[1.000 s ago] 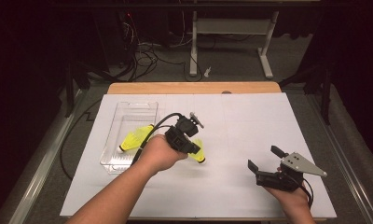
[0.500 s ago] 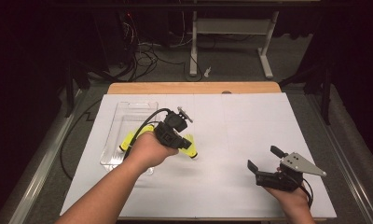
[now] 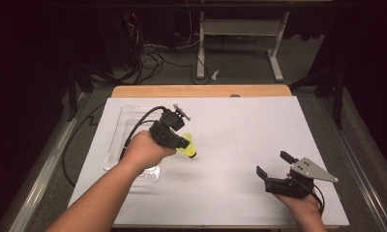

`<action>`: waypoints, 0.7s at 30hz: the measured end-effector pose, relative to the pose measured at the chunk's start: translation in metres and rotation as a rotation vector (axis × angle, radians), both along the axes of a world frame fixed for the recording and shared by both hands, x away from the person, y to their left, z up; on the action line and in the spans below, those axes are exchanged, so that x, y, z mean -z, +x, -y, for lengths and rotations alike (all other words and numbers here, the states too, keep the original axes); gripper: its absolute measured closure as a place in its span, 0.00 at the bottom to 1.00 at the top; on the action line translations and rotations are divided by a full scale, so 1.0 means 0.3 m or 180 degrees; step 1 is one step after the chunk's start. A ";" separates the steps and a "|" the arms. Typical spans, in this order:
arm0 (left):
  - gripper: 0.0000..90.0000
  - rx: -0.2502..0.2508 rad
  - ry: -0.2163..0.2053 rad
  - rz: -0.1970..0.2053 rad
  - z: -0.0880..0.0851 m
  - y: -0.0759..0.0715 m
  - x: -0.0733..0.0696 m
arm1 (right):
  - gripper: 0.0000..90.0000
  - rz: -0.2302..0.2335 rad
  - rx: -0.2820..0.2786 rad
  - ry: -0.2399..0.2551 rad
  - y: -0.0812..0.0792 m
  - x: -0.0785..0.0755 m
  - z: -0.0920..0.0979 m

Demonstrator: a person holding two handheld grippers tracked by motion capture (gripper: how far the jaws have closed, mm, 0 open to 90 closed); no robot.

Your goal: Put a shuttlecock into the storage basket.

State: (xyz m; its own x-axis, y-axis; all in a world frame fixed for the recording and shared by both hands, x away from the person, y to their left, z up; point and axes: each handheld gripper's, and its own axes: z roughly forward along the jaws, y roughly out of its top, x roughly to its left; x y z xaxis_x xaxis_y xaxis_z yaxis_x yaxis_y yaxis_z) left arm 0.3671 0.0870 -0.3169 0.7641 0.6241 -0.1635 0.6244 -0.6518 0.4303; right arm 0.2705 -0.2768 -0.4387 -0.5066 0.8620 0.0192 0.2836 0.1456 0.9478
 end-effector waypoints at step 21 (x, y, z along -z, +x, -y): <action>1.00 -0.0329 0.0069 0.0126 -0.186 -0.022 -0.079 | 0.03 -0.0018 -0.0012 -0.0014 -0.001 0.002 -0.004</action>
